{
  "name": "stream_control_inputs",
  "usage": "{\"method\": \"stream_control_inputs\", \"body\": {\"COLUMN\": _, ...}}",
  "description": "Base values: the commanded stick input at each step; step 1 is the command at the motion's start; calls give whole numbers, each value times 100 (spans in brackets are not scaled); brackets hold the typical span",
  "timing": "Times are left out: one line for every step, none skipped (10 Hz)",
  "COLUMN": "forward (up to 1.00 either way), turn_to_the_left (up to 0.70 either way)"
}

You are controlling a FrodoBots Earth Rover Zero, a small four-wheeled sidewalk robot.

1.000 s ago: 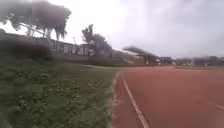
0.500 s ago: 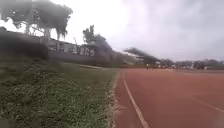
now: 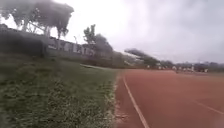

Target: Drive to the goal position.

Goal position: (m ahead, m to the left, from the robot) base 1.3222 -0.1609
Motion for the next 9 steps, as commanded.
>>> {"method": "stream_control_inputs", "body": {"forward": 50, "turn_to_the_left": -47}}
{"method": "stream_control_inputs", "body": {"forward": 50, "turn_to_the_left": -47}}
{"method": "stream_control_inputs", "body": {"forward": 50, "turn_to_the_left": -47}}
{"method": "stream_control_inputs", "body": {"forward": 50, "turn_to_the_left": -47}}
{"method": "stream_control_inputs", "body": {"forward": 50, "turn_to_the_left": -47}}
{"method": "stream_control_inputs", "body": {"forward": 50, "turn_to_the_left": -47}}
{"method": "stream_control_inputs", "body": {"forward": 50, "turn_to_the_left": -47}}
{"method": "stream_control_inputs", "body": {"forward": 50, "turn_to_the_left": -47}}
{"method": "stream_control_inputs", "body": {"forward": 50, "turn_to_the_left": -47}}
